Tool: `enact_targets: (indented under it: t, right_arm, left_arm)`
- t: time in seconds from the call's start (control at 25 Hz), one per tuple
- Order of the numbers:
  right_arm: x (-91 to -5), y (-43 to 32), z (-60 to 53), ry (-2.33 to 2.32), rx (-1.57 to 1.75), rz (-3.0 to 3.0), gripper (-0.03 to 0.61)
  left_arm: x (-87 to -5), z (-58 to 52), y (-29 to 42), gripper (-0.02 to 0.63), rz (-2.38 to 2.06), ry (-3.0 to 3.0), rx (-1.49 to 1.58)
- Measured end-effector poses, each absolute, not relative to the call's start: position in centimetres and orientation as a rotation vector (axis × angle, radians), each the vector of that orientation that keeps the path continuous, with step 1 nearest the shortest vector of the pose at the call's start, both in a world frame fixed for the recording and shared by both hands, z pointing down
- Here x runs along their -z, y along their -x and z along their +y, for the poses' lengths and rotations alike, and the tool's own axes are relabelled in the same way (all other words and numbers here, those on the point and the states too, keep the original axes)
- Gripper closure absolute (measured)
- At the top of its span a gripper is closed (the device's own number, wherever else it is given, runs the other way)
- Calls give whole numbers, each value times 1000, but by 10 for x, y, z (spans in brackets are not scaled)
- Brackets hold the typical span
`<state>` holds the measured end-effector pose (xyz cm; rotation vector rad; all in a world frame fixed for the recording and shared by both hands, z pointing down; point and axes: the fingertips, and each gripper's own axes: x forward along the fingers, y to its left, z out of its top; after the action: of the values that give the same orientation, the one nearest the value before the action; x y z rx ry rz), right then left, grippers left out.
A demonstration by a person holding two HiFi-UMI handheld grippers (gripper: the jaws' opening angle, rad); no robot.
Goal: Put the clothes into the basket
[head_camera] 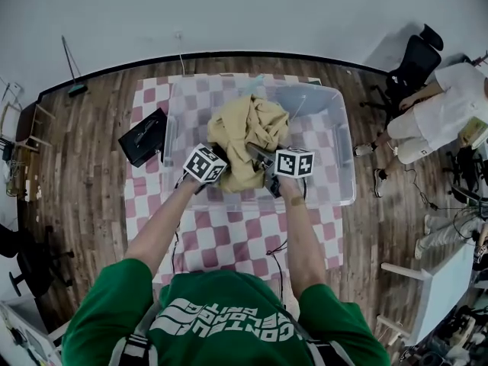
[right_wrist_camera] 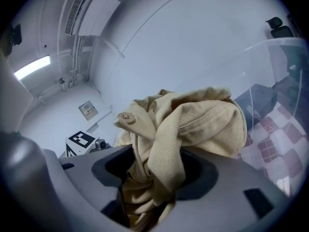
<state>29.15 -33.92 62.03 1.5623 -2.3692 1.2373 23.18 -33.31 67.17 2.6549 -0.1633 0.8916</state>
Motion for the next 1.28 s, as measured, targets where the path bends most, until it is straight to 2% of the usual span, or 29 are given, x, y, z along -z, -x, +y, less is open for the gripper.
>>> enact_targets:
  t: [0.36, 0.68, 1.04, 1.28]
  right_arm:
    - [-679, -282, -345, -1428, -1427, -2176, 305]
    - [-714, -273, -343, -1355, -1414, -2069, 305]
    - [-718, -277, -340, -1382, -1488, -2064, 284]
    - [-718, -285, -336, -1414, -1512, -2034, 265]
  left_arm:
    - [-723, -331, -218, 460, -190, -2516, -1074]
    - [-762, -327, -204, 460, -207, -2442, -1233]
    - [-765, -327, -198, 459, -226, -2414, -1266]
    - [-755, -329, -189, 431, -243, -2423, -1300]
